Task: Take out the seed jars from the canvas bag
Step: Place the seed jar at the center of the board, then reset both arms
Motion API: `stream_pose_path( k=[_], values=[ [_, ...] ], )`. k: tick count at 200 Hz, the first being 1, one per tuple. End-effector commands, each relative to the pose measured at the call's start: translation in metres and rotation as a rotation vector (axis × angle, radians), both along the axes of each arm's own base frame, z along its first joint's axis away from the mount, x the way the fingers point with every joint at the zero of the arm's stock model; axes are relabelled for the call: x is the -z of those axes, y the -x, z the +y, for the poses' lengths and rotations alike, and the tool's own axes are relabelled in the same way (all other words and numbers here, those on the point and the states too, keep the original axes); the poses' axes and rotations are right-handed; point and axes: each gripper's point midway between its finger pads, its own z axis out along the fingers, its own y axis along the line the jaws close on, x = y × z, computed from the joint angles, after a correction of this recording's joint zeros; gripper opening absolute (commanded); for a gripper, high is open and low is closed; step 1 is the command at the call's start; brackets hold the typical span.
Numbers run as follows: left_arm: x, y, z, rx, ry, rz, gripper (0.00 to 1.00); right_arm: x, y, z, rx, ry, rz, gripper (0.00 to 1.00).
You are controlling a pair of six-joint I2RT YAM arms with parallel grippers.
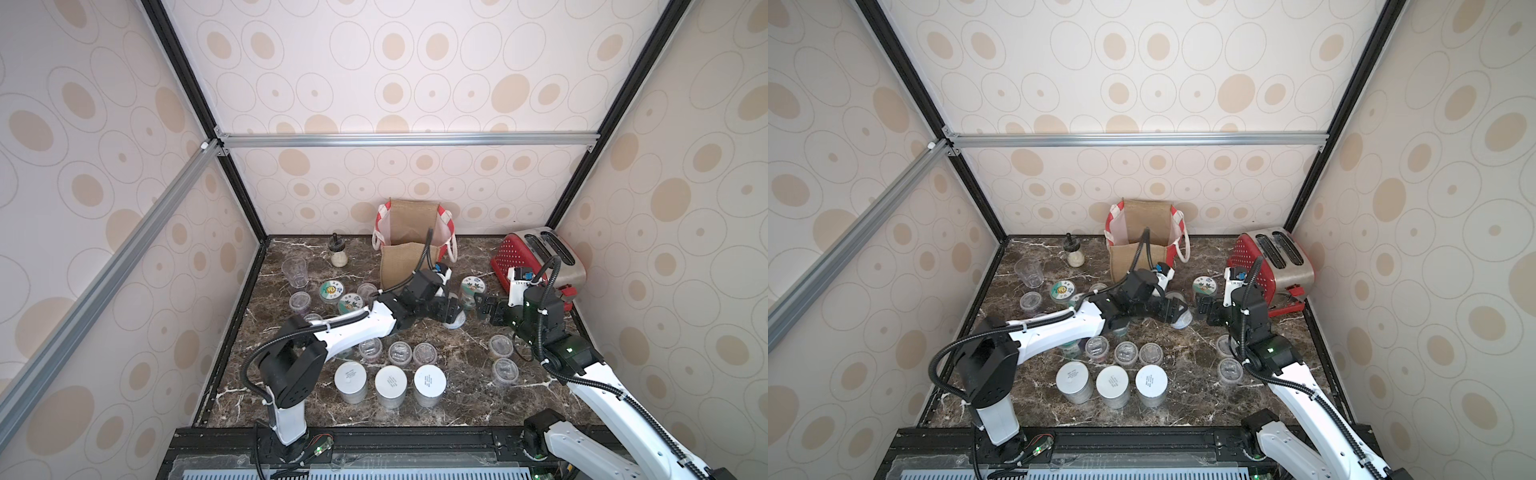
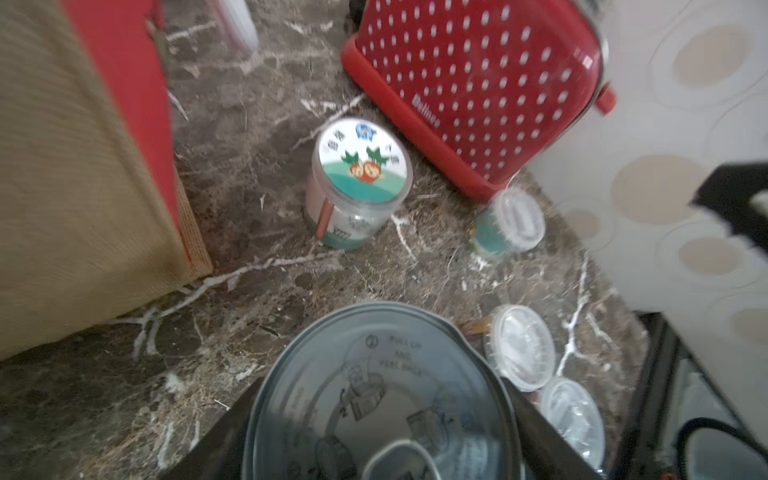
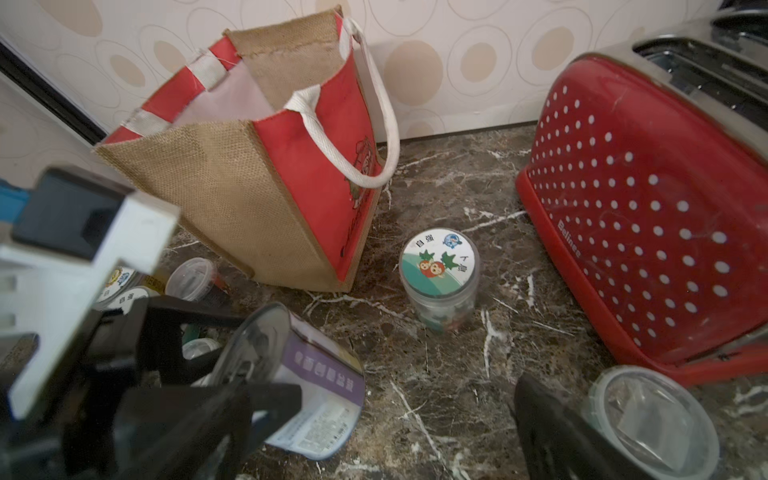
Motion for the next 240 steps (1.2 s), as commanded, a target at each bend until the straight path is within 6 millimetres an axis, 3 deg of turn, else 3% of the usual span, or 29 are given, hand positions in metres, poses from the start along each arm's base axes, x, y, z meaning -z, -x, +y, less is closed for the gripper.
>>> stream_pose_path(
  k=[1, 21, 47, 86, 132, 159, 173, 204, 223, 240],
  values=[
    [0.016, -0.014, -0.002, -0.069, -0.147, -0.112, 0.59, 0.007, -0.001, -0.003, 0.027, -0.019, 0.023, 1.0],
    [0.041, -0.012, -0.008, -0.058, -0.186, -0.084, 0.65, 0.014, -0.002, 0.0, 0.01, -0.022, 0.04, 1.0],
    [0.045, -0.008, -0.011, -0.041, -0.193, -0.068, 0.98, 0.022, -0.001, 0.003, -0.004, -0.025, 0.057, 1.0],
    [-0.001, 0.001, -0.013, -0.006, -0.098, -0.109, 0.98, 0.017, 0.005, 0.011, -0.071, -0.049, 0.019, 1.0],
    [-0.058, 0.02, 0.01, 0.032, -0.007, -0.223, 0.98, -0.02, 0.031, 0.024, -0.207, -0.101, -0.136, 1.0],
    [-0.091, 0.028, 0.038, 0.0, 0.009, -0.317, 0.98, -0.043, 0.053, 0.039, -0.332, -0.142, -0.203, 1.0],
    [-0.108, 0.03, 0.061, -0.055, 0.007, -0.374, 0.98, -0.045, 0.061, 0.04, -0.358, -0.14, -0.204, 1.0],
    [-0.139, 0.036, 0.125, -0.228, 0.014, -0.496, 0.98, -0.047, 0.067, 0.019, -0.278, -0.056, -0.252, 1.0],
    [-0.145, 0.041, 0.166, -0.341, 0.0, -0.55, 0.98, -0.052, 0.069, -0.009, -0.135, -0.018, -0.277, 1.0],
    [-0.144, 0.044, 0.195, -0.416, -0.026, -0.579, 0.98, -0.059, 0.076, -0.017, -0.114, 0.01, -0.309, 1.0]
  ],
)
